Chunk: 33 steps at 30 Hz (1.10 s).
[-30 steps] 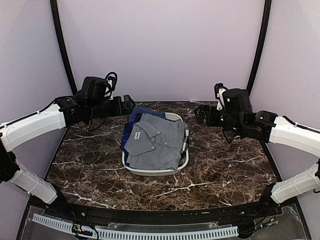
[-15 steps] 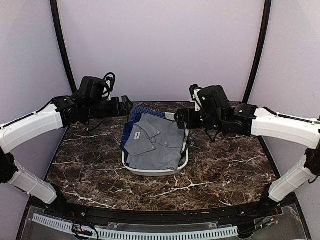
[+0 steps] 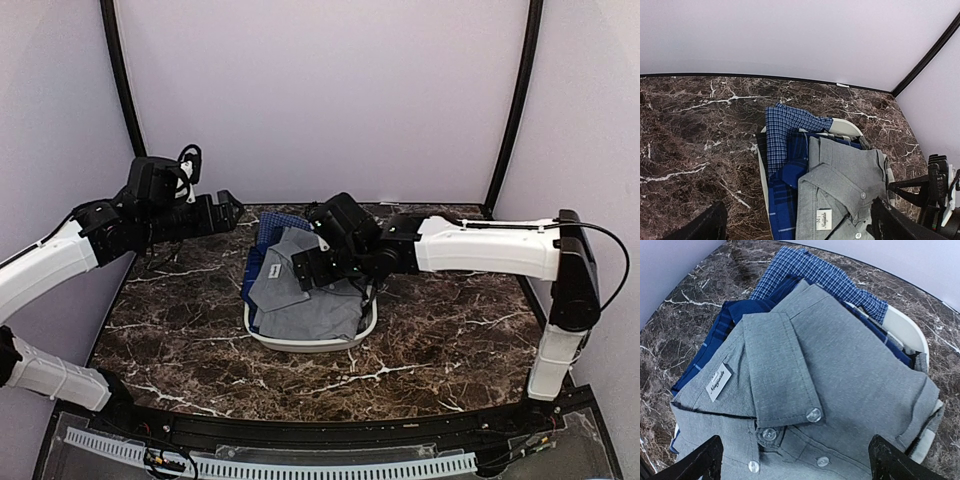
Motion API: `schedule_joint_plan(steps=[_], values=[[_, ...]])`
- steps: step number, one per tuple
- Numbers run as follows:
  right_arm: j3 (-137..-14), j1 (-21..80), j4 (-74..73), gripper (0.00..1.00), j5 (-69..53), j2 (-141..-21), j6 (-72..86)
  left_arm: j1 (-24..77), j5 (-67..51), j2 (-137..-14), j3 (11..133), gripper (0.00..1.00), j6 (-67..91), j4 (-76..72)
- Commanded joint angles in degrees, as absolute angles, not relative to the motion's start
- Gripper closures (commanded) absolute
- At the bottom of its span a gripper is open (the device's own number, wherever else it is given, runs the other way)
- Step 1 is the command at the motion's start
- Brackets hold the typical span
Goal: Fold and stack the long sleeve shirts
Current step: Pick up the square-folded shirt from the bin.
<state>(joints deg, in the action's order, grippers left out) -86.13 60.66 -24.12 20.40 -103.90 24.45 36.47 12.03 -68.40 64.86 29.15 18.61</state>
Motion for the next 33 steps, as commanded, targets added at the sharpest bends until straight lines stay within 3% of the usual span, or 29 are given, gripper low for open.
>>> schedule_joint_plan(steps=[1, 10, 13, 17, 21, 26, 33], values=[[-92.01, 61.2, -25.15, 0.01, 19.05, -108.78, 23.52, 35.77, 11.37, -66.35, 62.77, 0.01, 29.57, 19.75], [-97.63, 61.34, -25.69, 0.01, 17.47, -117.62, 24.61, 35.18, 9.25, -67.54, 62.99, 0.01, 29.39, 18.84], [-97.42, 61.31, -25.49, 0.06, 17.24, -118.54, 25.26, 35.09, 8.59, -68.19, 63.04, 0.01, 29.42, 18.56], [-97.05, 61.09, -25.29, 0.27, 17.13, -118.49, 25.78, 35.07, 7.78, -68.72, 63.08, 0.01, 29.68, 18.13], [-97.3, 60.85, -26.03, 0.64, 18.5, -117.83, 26.28, 35.07, 7.25, -69.11, 63.22, 0.01, 29.66, 17.96], [-97.91, 60.05, -27.11, 1.0, 20.27, -116.08, 26.41, 34.98, 6.52, -69.46, 63.44, 0.01, 29.86, 17.83], [-98.77, 58.97, -27.61, 1.0, 24.72, -110.75, 25.21, 34.98, 5.45, -70.12, 63.82, 0.01, 30.19, 17.62]])
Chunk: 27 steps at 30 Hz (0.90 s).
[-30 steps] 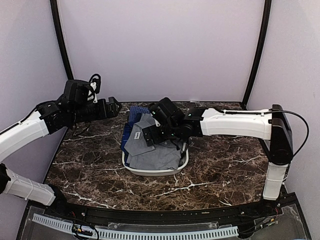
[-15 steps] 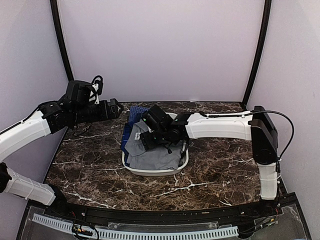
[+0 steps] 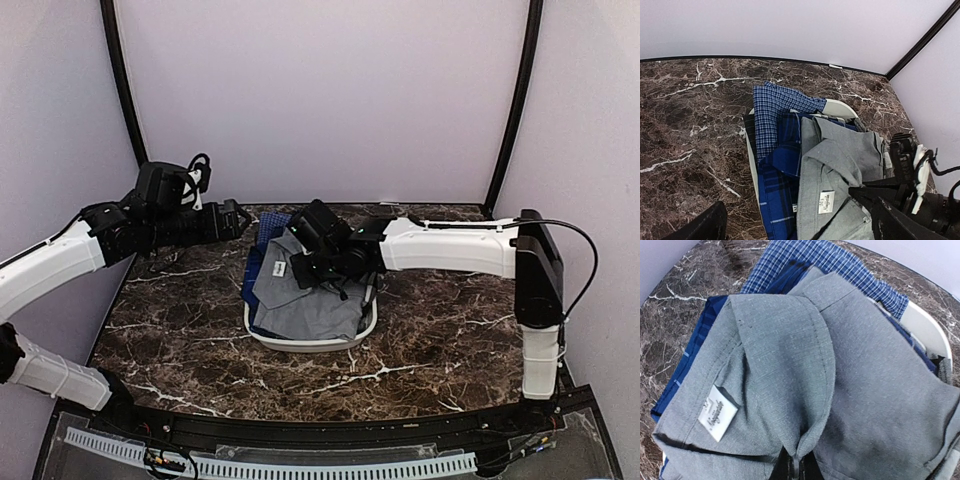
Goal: Fold and stack the long sleeve shirts
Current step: Pick up the square-folded shirt from the bin, then place the crumpled shirt at the center of the board.
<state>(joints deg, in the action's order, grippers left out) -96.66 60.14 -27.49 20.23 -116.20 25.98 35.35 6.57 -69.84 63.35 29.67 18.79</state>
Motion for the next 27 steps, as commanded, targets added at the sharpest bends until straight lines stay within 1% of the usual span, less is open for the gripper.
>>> schedule_joint_plan(steps=[1, 9, 17, 23, 27], values=[[-98.85, 58.83, -27.69, 1.0, 25.43, -109.91, 25.03, 34.98, 5.32, -70.17, 63.86, 0.01, 30.21, 17.64], [-100.84, 56.94, -29.93, 1.0, 31.68, -102.83, 22.79, 34.96, 2.94, -70.67, 64.24, 0.01, 30.24, 17.09], [-107.19, 54.19, -32.54, 1.0, 44.41, -94.92, 15.63, 34.98, -2.95, -72.56, 64.13, 0.01, 30.93, 14.7], [-111.02, 52.27, -29.87, 1.0, 53.81, -88.35, 7.09, 35.25, -7.17, -75.42, 64.66, 0.01, 31.79, 13.07], [-112.04, 51.86, -24.36, 1.0, 59.68, -82.96, -0.93, 36.29, -8.77, -77.93, 65.95, 0.01, 32.08, 12.17]])
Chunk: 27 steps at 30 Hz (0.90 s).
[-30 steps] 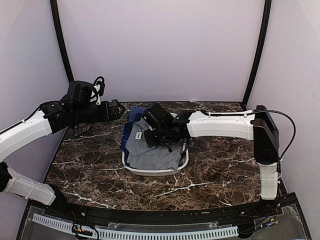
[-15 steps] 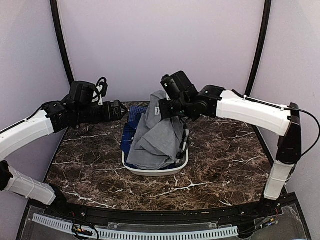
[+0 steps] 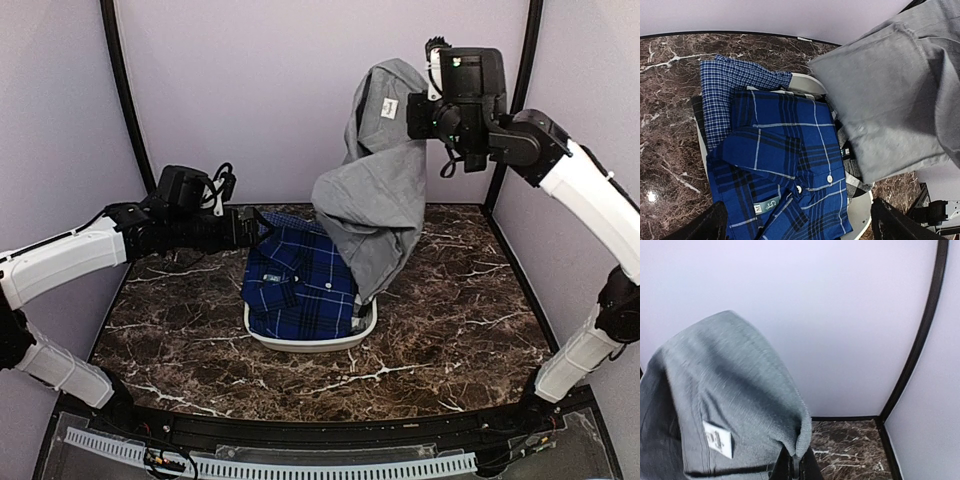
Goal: Fold and stack the long sleeve shirts
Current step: Place the crumpled shirt at the center of the board.
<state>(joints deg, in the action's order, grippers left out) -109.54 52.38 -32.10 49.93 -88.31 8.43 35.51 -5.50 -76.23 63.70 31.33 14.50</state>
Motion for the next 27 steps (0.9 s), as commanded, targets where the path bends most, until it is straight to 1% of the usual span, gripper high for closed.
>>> schedule_joint_plan(steps=[1, 4, 7, 13, 17, 20, 24, 27], values=[[-112.21, 51.86, -22.79, 1.0, 60.41, -81.64, -2.93, 36.87, -9.2, -78.43, 66.39, 0.01, 32.3, 11.79], [-112.08, 51.9, -19.86, 1.0, 61.35, -78.11, -6.09, 38.53, -10.48, -81.2, 67.25, 0.01, 33.07, 10.53], [-109.71, 51.91, -19.62, 1.0, 61.03, -75.87, -5.86, 40.16, -12.18, -84.36, 68.74, 0.01, 34.26, 8.5], [-100.42, 51.86, -27.98, 1.0, 56.75, -75.91, 5.96, 45.2, -13.33, -92.57, 74.6, 0.01, 36.63, 6.07], [-90.48, 51.16, -30.63, 1.0, 51.84, -75.1, 14.83, 50.44, -10.6, -100.05, 82.32, 0.01, 36.46, 7.81], [-83.92, 49.56, -32.68, 1.0, 47.49, -74.75, 21.29, 54.69, -6.95, -105.73, 90.58, 0.01, 35.89, 11.39], [-75.99, 46.57, -36.39, 1.0, 45.85, -74.13, 27.72, 58.88, -2.75, -116.22, 101.24, 0.01, 34.7, 15.86], [-70.51, 43.87, -40.74, 1.0, 46.04, -73.66, 32.03, 60.75, -1.27, -121.11, 107.0, 0.01, 34.96, 17.55]])
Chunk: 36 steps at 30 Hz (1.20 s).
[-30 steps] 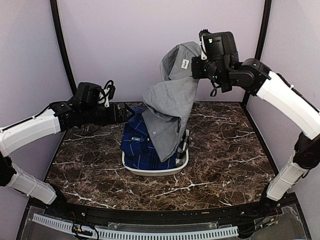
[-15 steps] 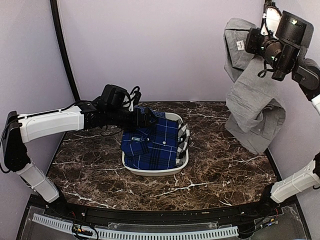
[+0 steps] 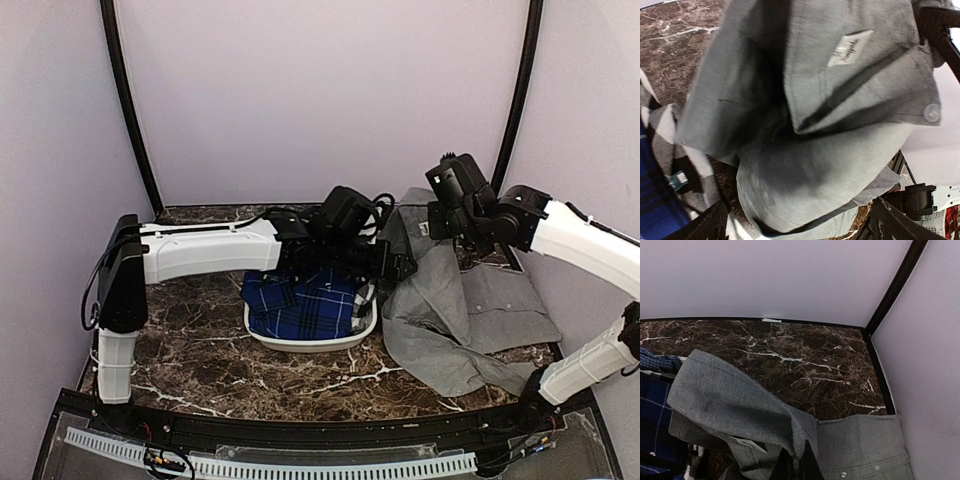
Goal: Fold and stack the long sleeve shirts
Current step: Place the crumpled shirt at the center of the board, then move the bin to the corner of the board.
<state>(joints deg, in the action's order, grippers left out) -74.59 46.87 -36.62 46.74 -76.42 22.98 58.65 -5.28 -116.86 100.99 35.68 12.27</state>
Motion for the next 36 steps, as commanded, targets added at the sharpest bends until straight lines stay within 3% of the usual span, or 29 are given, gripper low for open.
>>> schedule_joint_plan(steps=[1, 8, 17, 23, 29, 36], values=[[-68.83, 43.06, -41.53, 1.0, 45.36, -73.35, 33.22, 61.0, -1.2, -123.2, 109.1, 0.01, 35.33, 17.75], [-61.32, 41.42, -43.91, 1.0, 43.14, -71.51, 38.93, 62.77, 3.04, -133.5, 120.96, 0.02, 37.53, 21.08], [-58.62, 41.4, -40.7, 1.0, 38.88, -72.3, 38.7, 62.31, 9.72, -137.94, 122.78, 0.02, 42.46, 26.18], [-58.66, 41.37, -38.6, 1.0, 37.26, -73.88, 37.71, 60.0, 11.63, -134.96, 115.92, 0.02, 44.99, 27.56], [-58.81, 41.39, -36.5, 1.0, 35.98, -75.19, 36.78, 55.57, 9.29, -126.41, 98.97, 0.02, 45.25, 21.99], [-59.49, 41.48, -34.61, 1.0, 34.24, -77.29, 36.24, 51.68, 10.79, -124.45, 95.97, 0.02, 42.46, 25.47]])
